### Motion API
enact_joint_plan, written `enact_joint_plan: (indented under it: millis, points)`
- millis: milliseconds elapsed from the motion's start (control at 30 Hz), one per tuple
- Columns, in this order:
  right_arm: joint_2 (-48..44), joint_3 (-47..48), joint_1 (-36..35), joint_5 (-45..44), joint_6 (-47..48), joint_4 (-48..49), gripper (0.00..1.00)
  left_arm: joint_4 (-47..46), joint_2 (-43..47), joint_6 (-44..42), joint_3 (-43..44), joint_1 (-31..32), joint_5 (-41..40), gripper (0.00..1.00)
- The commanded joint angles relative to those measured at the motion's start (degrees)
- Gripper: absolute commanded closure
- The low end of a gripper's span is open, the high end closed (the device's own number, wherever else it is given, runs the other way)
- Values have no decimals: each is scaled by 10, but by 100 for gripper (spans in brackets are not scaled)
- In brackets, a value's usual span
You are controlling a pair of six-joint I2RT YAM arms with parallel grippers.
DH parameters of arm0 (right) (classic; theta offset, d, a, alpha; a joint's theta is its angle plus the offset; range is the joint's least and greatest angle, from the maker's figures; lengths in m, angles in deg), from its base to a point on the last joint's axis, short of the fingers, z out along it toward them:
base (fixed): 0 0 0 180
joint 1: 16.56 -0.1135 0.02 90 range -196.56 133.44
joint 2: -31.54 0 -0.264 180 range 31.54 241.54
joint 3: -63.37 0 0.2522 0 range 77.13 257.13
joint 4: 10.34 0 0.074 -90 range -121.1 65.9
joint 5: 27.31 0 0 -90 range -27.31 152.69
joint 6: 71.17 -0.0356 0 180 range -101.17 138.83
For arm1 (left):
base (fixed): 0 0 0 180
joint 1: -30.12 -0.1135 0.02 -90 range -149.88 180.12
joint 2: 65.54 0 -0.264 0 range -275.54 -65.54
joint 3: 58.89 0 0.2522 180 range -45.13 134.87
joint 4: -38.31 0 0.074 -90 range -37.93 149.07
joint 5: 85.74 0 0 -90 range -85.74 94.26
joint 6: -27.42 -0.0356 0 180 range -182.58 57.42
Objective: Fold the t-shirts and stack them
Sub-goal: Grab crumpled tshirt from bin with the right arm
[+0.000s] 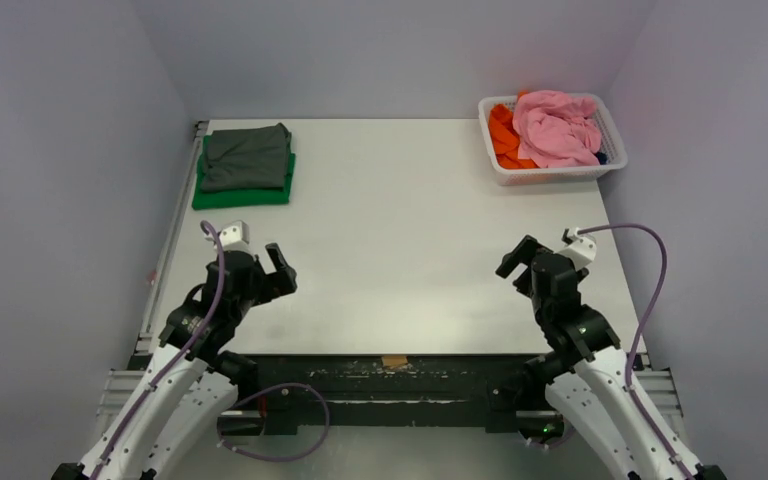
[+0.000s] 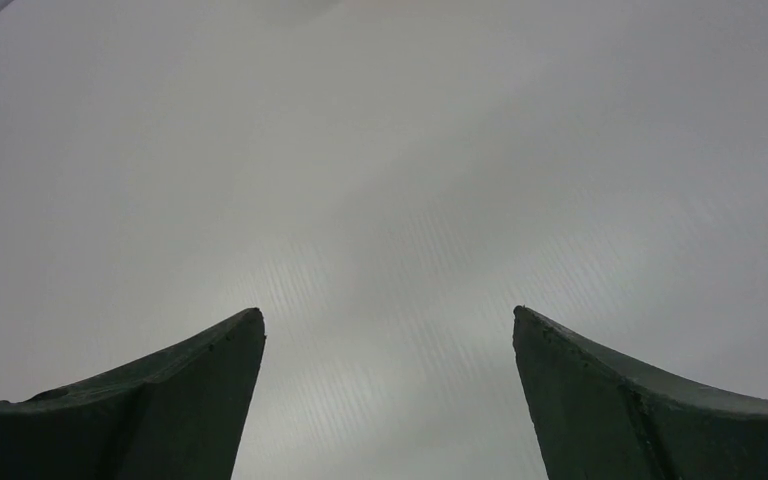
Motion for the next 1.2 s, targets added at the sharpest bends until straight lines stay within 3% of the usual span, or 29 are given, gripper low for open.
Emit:
enact_joint_plan:
  millis: [0, 233, 500, 700, 933, 1100, 1167]
  points:
    - [40, 38, 0, -3, 29, 94, 6, -31, -12, 0, 11, 1, 0, 0]
    - [231, 159, 8, -94, 82, 209, 1, -64, -79, -20, 57, 1, -21, 0]
    - [544, 394, 110, -56, 174, 287, 1, -113, -175, -42, 101, 1, -52, 0]
    - [790, 662, 187, 13, 203, 232, 1, -127, -213, -45, 106, 1, -79, 0]
    - [1075, 1000, 238, 8, 234, 105, 6, -122, -221, -40, 105, 1, -112, 0]
    - [1140, 1016, 250, -8, 280, 166, 8, -120, -226, -38, 103, 0, -123, 0]
    - [1144, 1007, 257, 11, 281, 176, 14, -119, -230, -36, 102, 0, -125, 0]
